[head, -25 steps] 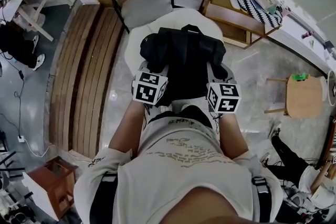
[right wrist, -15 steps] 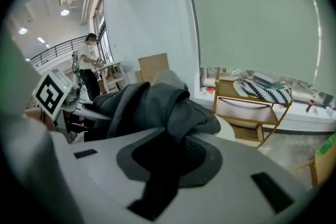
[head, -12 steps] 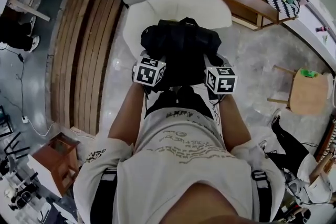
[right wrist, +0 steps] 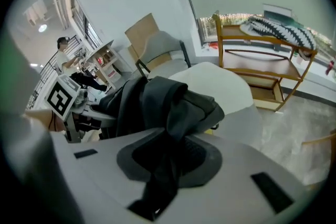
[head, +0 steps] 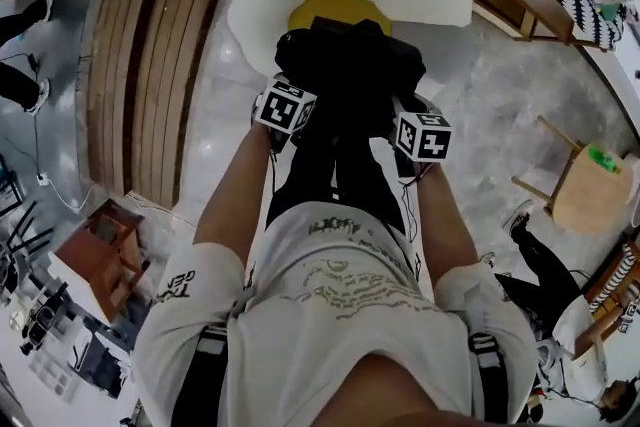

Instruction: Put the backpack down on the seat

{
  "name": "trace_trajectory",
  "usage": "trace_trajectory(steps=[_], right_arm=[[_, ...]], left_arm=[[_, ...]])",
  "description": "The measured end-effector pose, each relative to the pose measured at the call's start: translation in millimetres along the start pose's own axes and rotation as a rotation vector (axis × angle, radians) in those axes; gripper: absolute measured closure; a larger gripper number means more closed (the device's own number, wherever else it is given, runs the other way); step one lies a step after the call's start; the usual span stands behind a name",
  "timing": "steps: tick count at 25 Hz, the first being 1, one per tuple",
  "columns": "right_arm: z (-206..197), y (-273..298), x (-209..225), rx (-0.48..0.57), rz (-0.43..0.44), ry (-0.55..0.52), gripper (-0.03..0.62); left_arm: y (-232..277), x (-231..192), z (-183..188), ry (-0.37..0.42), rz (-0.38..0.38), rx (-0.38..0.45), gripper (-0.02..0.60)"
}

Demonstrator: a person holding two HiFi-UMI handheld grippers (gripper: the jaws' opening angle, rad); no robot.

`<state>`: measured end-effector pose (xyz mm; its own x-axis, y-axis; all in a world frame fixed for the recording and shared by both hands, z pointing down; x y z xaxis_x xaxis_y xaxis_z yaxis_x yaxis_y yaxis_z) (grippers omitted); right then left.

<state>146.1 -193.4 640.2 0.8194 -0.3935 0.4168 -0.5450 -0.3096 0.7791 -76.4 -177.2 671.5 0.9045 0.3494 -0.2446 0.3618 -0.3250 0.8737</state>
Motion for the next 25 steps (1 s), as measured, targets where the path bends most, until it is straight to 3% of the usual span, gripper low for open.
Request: trace_trajectory(steps=[7,12,16,22,25], right_arm=[[-41.1,69.8,52.9,-0.096,-0.008,0.038,0.522],[-64.1,131.3,87.2,-0.122,-0.013,0.014,0.522],[-69.2,166.3,88.4,-0.12,0.019,-0.046,0.52],[-74.4,195.9,71.3,-0.153,0.031,-0.156,0.511],[-71.7,212.1,61.6,-0.121,0.011,-0.194,0.51]], left_arm=[[93.8,-12.1,-43.2,-0.09,-0.014,-0.085,0.471],[159.8,-33.5,-68.3,-0.116,0.005,-0.128,0.471],[187.6,-58.1,-87.7,-0.157,0.039,-0.135,0.462],[210.8,-84.0,-126.3,-0.279,0.094,-0.196,0.391],[212.5,-104.5,-128.2,-0.315,0.13,-0.208,0.316]])
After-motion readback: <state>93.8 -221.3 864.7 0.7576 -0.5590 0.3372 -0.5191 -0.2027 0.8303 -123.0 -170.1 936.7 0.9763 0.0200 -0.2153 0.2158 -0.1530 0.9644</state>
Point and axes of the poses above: the fingertips, and each gripper's own axes: y forward along the fingers, x to its right, z out of its top, the point moved 5 cm from there along -y, backward along the fingers, and after that the axes turned 5 degrees about z, right-handed, at the moved point
